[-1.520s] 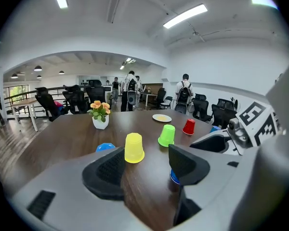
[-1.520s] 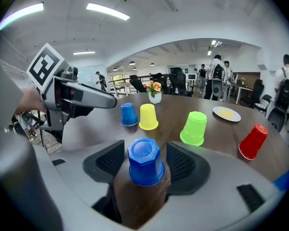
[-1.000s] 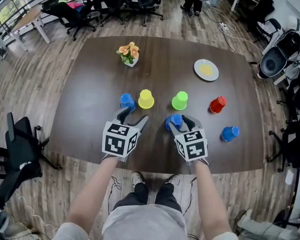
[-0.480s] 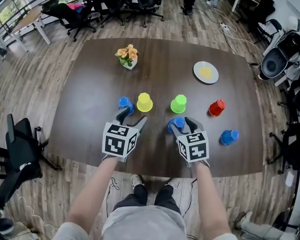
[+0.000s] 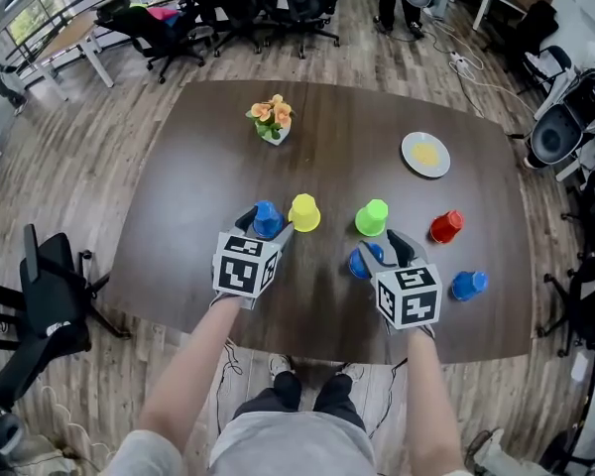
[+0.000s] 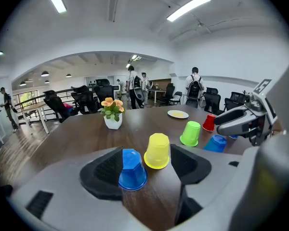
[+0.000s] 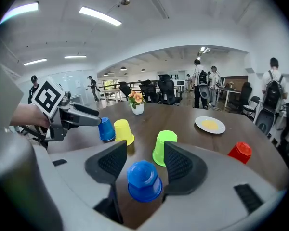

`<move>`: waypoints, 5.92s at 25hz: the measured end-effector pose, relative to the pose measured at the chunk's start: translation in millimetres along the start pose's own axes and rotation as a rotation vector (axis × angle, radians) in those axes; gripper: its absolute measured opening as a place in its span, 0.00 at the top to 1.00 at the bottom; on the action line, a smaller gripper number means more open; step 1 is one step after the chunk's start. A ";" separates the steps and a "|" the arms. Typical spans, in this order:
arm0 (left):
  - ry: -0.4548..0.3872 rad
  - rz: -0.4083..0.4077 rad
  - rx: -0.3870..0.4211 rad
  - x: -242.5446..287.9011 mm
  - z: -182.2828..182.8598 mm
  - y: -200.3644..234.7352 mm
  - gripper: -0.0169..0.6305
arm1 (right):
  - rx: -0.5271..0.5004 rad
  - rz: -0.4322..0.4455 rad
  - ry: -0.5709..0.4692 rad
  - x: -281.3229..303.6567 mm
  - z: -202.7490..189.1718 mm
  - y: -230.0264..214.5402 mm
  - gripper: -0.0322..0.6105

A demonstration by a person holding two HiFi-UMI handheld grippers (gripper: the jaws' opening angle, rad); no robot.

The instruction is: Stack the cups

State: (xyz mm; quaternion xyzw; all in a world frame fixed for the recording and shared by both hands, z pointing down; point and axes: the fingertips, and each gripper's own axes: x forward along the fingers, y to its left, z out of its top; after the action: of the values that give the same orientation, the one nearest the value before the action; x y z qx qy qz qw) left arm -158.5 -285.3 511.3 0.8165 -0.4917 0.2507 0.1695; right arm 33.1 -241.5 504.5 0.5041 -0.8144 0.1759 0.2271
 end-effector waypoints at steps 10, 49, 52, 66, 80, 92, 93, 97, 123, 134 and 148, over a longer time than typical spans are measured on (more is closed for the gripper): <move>0.081 0.011 -0.017 27.9 -23.3 39.1 0.48 | 0.012 -0.005 -0.023 8.0 11.3 14.6 0.60; 0.074 -0.229 0.137 30.9 -26.1 -139.2 0.63 | 0.081 -0.088 -0.020 -51.4 -24.1 -20.8 0.60; 0.065 -0.225 0.124 32.8 -26.3 -144.3 0.63 | 0.075 -0.082 -0.014 -51.6 -22.9 -25.3 0.60; 0.003 -0.211 0.079 26.1 4.0 -140.3 0.55 | 0.065 -0.020 -0.008 -15.4 -1.5 -38.5 0.60; -0.022 -0.175 0.049 31.1 32.0 -125.4 0.55 | -0.049 0.122 0.143 58.4 6.8 -52.7 0.57; -0.023 -0.180 0.045 34.2 27.6 -127.7 0.55 | -0.089 0.046 0.162 43.5 -1.8 -75.0 0.63; -0.024 -0.179 0.046 33.6 26.7 -126.9 0.55 | -0.086 0.039 0.161 39.7 -4.2 -75.3 0.63; -0.024 -0.183 0.058 30.1 23.1 -130.2 0.55 | -0.064 0.000 0.162 16.4 -17.3 -80.1 0.63; -0.017 -0.203 0.089 12.6 16.0 -135.6 0.55 | 0.006 -0.013 0.216 -35.9 -70.3 -55.0 0.62; -0.038 -0.167 0.065 12.9 23.2 -112.2 0.55 | 0.020 0.017 0.072 -38.8 -14.4 -43.2 0.62; 0.033 -0.108 0.017 53.3 5.7 -36.2 0.48 | 0.004 0.061 0.010 2.7 21.0 -15.6 0.62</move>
State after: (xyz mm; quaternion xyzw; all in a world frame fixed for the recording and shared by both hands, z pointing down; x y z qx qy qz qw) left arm -104.1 -310.0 536.3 0.8391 -0.4418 0.2586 0.1839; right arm 42.1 -261.0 489.3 0.4788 -0.8279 0.1870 0.2246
